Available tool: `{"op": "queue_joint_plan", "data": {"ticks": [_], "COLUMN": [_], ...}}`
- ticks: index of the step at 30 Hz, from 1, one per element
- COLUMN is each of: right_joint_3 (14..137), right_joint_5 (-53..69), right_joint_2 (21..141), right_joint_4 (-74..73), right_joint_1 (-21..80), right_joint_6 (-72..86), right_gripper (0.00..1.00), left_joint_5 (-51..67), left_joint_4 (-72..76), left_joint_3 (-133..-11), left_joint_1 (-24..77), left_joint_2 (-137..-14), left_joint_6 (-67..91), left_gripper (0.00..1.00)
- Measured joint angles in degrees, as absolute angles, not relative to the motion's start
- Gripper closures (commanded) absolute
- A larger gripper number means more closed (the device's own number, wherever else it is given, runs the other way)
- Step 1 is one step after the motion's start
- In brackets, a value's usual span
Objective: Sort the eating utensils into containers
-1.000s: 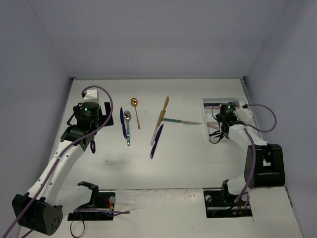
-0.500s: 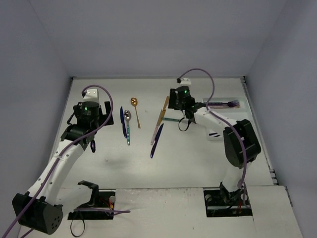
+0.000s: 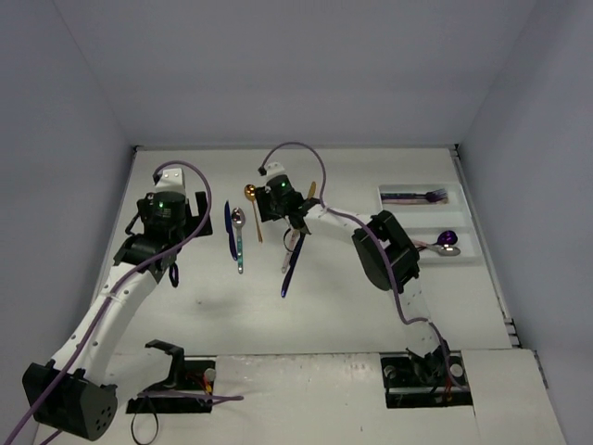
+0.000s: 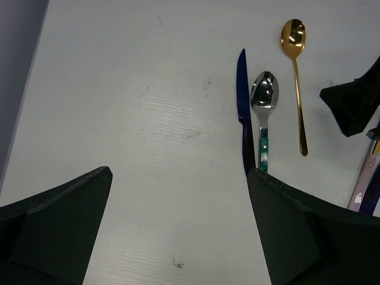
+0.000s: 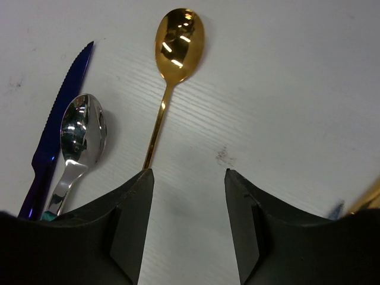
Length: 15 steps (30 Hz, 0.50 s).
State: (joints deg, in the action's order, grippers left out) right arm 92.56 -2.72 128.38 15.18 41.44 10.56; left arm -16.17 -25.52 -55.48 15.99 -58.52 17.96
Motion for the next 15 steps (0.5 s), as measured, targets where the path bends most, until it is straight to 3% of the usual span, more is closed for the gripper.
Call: {"op": "queue_joint_plan", "data": {"ticks": [15], "right_joint_3": [102.36], "right_joint_5": [-4.81], "right_joint_2": [138.54], "right_joint_4": [16.17], "right_joint_1": [44.07], "right_joint_6": [8.55], "right_gripper": [0.55], "left_joint_5": [-16.29], "left_joint_4": [-25.52], "left_joint_3": [-55.48], "left_joint_1": [15.99], "left_joint_2": [-59.42], "left_joint_6": [17.98], "left_gripper": [0.03]}}
